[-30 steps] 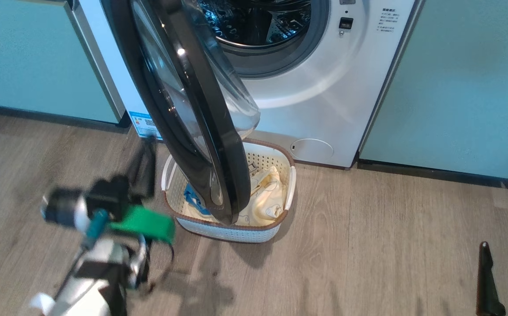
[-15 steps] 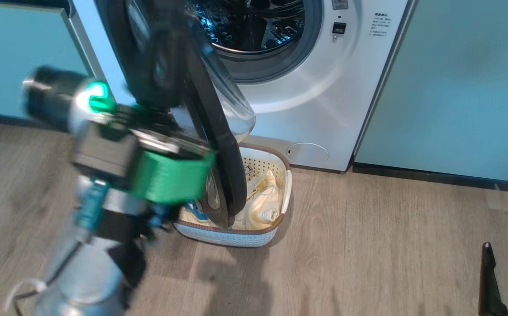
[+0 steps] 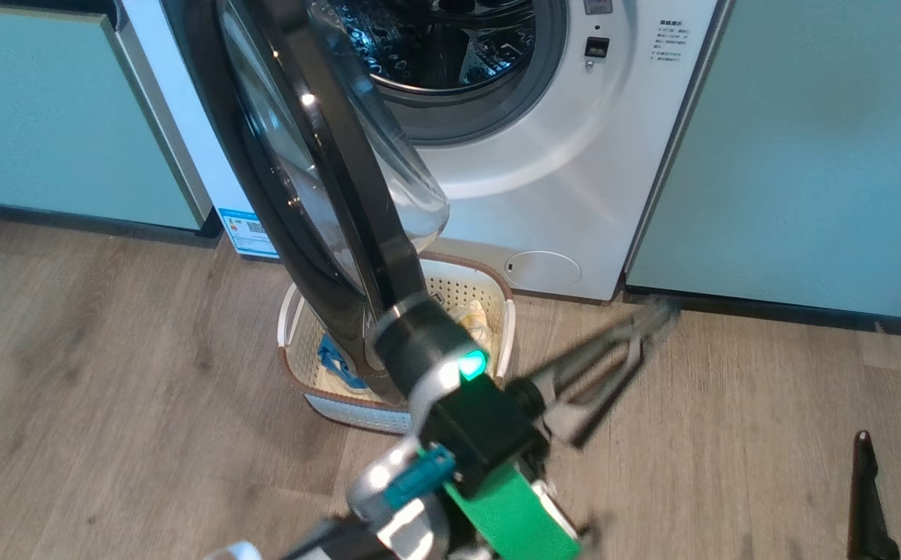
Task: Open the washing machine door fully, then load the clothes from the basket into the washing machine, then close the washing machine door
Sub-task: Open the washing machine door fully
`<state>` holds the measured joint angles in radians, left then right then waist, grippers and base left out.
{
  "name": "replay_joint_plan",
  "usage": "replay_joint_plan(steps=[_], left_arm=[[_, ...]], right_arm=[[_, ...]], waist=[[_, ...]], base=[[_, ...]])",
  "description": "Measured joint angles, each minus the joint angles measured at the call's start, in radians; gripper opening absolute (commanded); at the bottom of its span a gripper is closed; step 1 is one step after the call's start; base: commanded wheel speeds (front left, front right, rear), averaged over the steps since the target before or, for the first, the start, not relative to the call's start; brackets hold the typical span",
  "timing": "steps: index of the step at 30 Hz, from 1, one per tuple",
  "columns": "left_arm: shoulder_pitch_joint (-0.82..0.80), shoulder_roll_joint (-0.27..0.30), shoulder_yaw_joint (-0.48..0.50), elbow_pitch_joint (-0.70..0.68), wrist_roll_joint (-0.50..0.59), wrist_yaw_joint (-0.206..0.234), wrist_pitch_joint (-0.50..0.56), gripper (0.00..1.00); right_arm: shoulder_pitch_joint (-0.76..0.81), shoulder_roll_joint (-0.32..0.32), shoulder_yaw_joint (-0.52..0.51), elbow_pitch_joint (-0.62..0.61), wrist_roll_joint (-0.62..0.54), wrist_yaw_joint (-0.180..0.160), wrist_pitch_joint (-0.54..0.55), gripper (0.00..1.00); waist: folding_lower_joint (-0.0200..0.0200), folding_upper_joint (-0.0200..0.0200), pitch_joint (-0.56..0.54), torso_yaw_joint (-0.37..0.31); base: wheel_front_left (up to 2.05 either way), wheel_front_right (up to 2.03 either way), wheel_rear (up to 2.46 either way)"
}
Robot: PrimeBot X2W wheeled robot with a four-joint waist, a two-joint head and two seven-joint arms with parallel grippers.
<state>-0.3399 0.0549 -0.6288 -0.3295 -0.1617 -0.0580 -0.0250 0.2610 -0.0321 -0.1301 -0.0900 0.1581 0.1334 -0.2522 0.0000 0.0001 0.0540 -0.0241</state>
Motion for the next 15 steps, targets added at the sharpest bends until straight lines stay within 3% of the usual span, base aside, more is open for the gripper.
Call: replay_joint_plan(steps=[5, 15], left_arm=[[0.067, 0.001, -0.051, 0.069, -0.061, 0.023, 0.007, 0.00], [0.090, 0.001, -0.053, 0.205, -0.095, 0.056, -0.012, 0.00]], right_arm=[[0.000, 0.000, 0.005, 0.002, 0.000, 0.000, 0.000, 1.00], [-0.001, 0.000, 0.003, 0.009, -0.007, 0.000, 0.000, 1.00]], waist=[[0.0000, 0.0000, 0.005, -0.004], [0.0000, 0.0000, 0.013, -0.010]], base=[[0.00, 0.00, 0.00], [0.00, 0.00, 0.00]])
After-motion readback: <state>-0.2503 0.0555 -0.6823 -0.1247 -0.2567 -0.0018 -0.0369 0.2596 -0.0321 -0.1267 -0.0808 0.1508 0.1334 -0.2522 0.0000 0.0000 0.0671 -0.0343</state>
